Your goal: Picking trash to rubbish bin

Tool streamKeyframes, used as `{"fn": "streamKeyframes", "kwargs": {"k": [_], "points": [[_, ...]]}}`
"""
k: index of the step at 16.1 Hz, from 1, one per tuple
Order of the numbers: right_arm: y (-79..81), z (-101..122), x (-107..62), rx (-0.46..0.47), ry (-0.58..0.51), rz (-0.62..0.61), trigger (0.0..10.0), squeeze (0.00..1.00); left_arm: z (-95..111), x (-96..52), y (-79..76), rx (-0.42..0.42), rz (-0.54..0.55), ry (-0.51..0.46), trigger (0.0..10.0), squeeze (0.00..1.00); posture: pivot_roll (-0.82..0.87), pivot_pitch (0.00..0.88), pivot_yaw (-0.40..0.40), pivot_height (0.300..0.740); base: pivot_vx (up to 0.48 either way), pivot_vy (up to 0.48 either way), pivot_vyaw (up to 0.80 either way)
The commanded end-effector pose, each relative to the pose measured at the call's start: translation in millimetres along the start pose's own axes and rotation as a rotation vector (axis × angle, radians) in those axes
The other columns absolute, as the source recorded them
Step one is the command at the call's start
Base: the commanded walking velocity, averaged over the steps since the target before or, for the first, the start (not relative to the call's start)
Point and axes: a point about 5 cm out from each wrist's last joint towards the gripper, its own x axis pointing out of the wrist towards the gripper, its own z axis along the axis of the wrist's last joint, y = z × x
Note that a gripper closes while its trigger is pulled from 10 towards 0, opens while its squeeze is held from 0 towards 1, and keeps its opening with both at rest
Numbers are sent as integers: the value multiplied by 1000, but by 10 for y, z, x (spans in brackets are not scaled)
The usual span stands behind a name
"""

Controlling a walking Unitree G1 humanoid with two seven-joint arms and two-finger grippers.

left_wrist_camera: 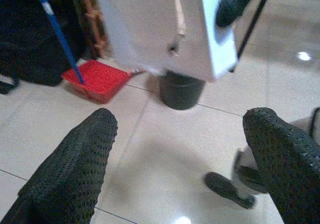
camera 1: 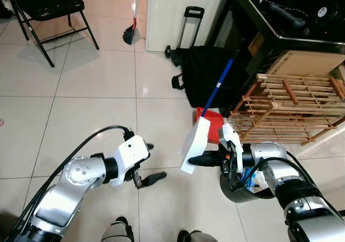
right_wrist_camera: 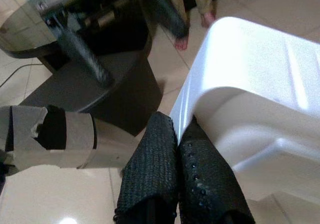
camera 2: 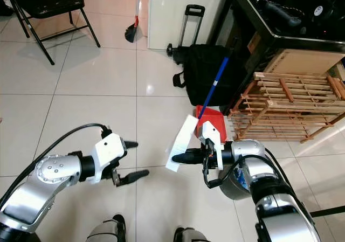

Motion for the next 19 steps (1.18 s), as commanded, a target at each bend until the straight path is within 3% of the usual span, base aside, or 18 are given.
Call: {"fn": "streamKeyframes", "kwargs": {"k": [1,5,7,8,13,16,19], "points": [[5,39,-52,-17,-5,5,10000,380,35,18,-83,-10,-50,-14,10000,0,-21,159,-150,740,0,0,0],[-18,376,7,-85,-157,-27,10000,392,8,32,-117,-61,-74,-1,10000,0,-23,151,-146,740,0,0,0],[-14,424,-10,-80,-191,-34,10000,396,21,27,-109,-61,-66,-4,10000,0,-22,145,-146,740,0,0,0],[1,419,-26,-63,-197,-32,10000,396,68,16,-90,-55,-56,-25,10000,0,-20,139,-147,740,0,0,0],[71,56,-51,-34,-7,-56,10000,388,230,-12,-90,-39,-76,-72,10000,0,-17,131,-145,740,0,0,0],[81,6,-86,6,-8,-65,10000,392,282,-33,-65,-29,-70,-87,10000,0,-15,135,-146,740,0,0,0],[153,1,-147,33,-17,17,10000,396,374,-69,-28,-19,-63,-111,10000,0,-15,142,-146,740,0,0,0]]}}
